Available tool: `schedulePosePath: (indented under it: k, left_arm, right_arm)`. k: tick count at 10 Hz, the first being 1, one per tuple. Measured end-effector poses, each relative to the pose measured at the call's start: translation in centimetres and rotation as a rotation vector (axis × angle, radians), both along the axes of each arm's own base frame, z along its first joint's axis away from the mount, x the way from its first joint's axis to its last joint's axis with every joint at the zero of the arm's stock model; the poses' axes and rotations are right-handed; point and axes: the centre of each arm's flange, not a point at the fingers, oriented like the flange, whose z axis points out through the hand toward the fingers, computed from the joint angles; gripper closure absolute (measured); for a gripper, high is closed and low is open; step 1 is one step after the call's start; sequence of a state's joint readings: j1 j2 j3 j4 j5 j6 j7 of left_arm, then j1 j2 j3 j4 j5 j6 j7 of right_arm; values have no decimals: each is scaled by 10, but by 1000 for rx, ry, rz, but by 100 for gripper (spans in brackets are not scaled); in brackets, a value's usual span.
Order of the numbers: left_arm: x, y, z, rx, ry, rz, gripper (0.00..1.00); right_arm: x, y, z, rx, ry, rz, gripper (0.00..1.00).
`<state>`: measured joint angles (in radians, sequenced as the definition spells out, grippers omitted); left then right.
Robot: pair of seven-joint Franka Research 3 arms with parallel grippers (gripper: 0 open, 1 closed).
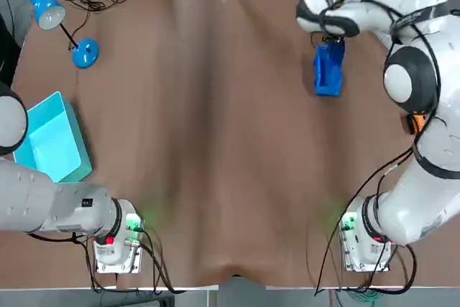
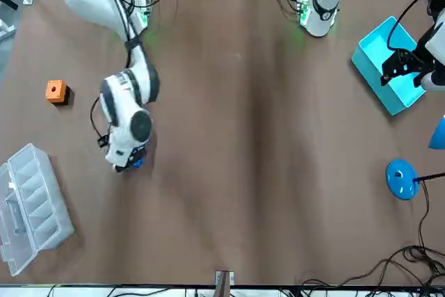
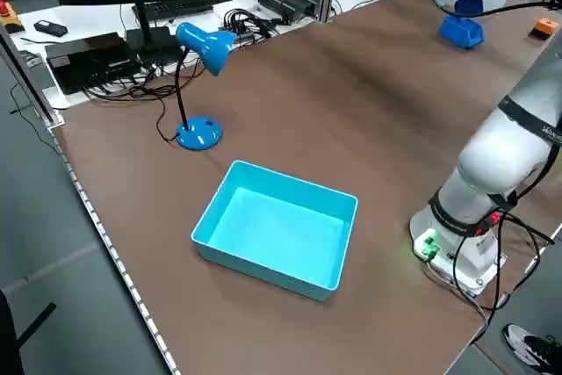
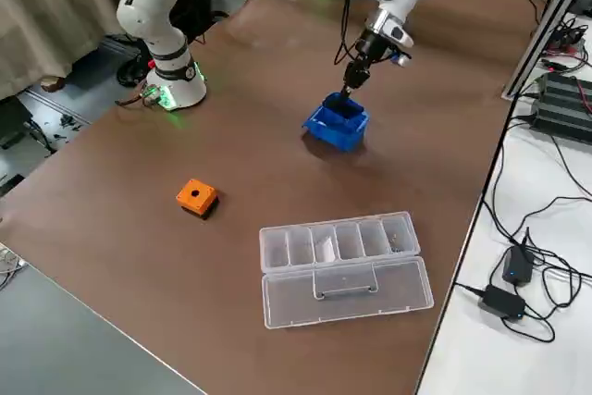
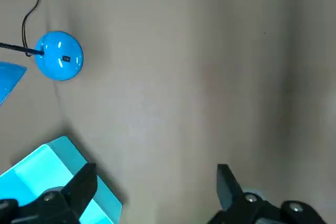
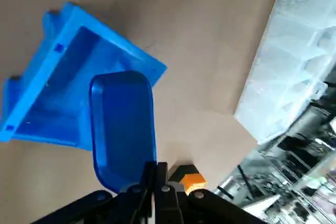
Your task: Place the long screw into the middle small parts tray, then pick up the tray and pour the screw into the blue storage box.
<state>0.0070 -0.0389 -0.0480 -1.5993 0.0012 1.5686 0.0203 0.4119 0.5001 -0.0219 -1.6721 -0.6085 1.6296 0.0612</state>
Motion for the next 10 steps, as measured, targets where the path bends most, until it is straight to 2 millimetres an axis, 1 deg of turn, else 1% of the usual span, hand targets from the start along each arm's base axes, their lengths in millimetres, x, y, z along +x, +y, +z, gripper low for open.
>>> schedulePosePath:
  k: [2, 3, 4, 5, 6, 7, 8, 9, 10]
  left_arm:
    - [0, 0, 0, 0, 0, 0, 0]
    - [0, 0, 0, 0, 0, 0, 0]
    - [0, 0, 0, 0, 0, 0, 0]
    - [0, 0, 0, 0, 0, 0, 0]
    - [0, 0, 0, 0, 0, 0, 0]
    - [0, 0, 0, 0, 0, 0, 0]
    - [0, 0, 0, 0, 0, 0, 0]
    - [0, 0, 0, 0, 0, 0, 0]
    - [0, 0, 0, 0, 0, 0, 0]
  right_arm:
    - [3, -8, 1, -24, -14, -2, 96]
    - [6, -18, 4, -22, -21, -20, 96]
    - [11, -33, 13, 5, -31, -54, 96]
    - [14, -43, 28, 59, -38, -94, 96]
    - [14, -43, 48, 144, -49, -139, 96]
    - [14, -33, 71, 252, -62, -183, 96]
    - [12, -17, 92, 389, -64, -242, 96]
    - [12, -1, 107, 543, -48, -316, 96]
    - [12, 11, 116, 675, -27, -382, 96]
